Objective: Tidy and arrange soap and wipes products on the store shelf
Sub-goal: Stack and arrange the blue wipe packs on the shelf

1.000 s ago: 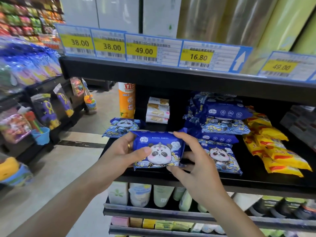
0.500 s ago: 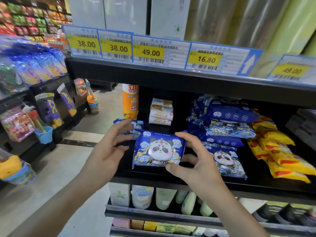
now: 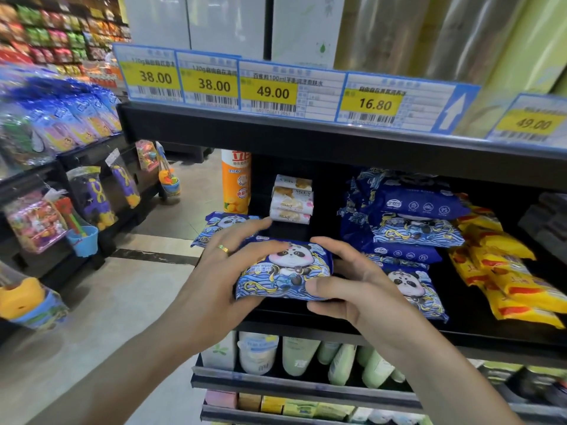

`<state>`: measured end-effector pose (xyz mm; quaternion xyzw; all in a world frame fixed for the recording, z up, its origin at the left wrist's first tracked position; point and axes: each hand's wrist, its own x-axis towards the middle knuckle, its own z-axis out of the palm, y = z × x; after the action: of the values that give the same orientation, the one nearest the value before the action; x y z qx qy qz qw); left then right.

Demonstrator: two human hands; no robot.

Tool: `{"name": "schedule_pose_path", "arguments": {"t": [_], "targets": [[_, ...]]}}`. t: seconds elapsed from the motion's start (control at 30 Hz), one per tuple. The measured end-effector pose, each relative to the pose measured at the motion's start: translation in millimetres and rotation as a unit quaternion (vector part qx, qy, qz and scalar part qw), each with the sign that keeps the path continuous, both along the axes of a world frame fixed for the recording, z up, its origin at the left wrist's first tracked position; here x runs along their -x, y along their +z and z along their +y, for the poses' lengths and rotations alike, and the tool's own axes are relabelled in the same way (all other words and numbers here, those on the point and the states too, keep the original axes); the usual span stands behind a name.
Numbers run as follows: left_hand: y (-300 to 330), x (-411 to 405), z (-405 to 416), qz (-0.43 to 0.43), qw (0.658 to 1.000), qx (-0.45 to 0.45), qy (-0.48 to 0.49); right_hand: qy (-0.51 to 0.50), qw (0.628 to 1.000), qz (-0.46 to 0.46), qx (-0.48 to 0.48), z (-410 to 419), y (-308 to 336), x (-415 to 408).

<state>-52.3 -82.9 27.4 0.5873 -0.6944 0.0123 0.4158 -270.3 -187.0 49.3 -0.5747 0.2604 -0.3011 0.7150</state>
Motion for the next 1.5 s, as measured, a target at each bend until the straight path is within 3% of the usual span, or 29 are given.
{"name": "schedule_pose_path", "arguments": {"t": [0.27, 0.4, 0.6, 0.77, 1.0, 1.33, 1.5], "targets": [[4.3, 2.2, 1.5, 0.046, 0.999, -0.028, -0.003, 0.012, 0.994, 0.094, 0.058, 8.7, 7.4, 5.3], [1.0, -0.8, -0.1, 0.075, 0.997, -0.028, -0.006, 0.007, 0.96, 0.191, 0.204, 12.3, 8.0, 6.6], [-5.3, -1.3, 0.1, 0.179, 0.981, -0.07, -0.02, -0.029, 0.914, 0.181, 0.362, 8.5, 1.6, 4.0], [-4.3, -1.8, 1.1, 0.28, 0.947, -0.135, -0.08, -0.001, 0.947, 0.115, 0.301, 2.5, 1.2, 2.9], [-2.1, 1.6, -0.2, 0.327, 0.926, -0.165, -0.09, 0.016, 0.976, 0.078, 0.203, 3.7, -5.2, -4.6], [-15.0, -1.7, 0.7, 0.342, 0.927, -0.138, -0.062, -0.048, 0.978, 0.088, 0.183, 8.0, -12.5, -15.5], [-16.3, -9.2, 5.0, 0.337, 0.937, -0.072, -0.057, -0.078, 0.981, 0.107, 0.142, 10.0, -9.7, -15.6]]}}
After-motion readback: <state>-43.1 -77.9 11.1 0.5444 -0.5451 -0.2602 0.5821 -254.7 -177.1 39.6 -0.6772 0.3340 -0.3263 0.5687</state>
